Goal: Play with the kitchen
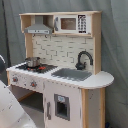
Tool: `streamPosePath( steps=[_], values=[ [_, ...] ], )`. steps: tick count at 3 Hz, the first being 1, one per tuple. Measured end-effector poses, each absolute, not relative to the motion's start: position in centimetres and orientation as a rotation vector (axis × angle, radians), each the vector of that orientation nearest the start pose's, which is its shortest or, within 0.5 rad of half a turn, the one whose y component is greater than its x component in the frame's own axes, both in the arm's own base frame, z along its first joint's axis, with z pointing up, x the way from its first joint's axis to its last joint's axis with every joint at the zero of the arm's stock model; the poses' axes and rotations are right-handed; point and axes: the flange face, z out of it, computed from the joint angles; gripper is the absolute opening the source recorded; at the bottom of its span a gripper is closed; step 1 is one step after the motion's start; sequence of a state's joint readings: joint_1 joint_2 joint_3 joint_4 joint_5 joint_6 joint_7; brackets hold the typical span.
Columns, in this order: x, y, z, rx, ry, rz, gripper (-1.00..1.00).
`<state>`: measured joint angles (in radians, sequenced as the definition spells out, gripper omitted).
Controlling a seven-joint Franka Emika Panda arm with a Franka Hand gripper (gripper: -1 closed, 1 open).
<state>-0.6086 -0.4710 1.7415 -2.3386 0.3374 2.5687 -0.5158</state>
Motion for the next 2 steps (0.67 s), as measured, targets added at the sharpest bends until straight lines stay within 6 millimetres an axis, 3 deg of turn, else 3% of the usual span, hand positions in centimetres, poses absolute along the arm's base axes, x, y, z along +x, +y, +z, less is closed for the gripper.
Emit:
streamPosePath(
  steps=[1, 2],
  values=[
    [22.6, 47.4, 31.9, -2.486, -2.165, -0.447, 1.00],
    [22.1, 47.5, 33.2, -2.525, -2.160, -0.431, 1.00]
  ],
)
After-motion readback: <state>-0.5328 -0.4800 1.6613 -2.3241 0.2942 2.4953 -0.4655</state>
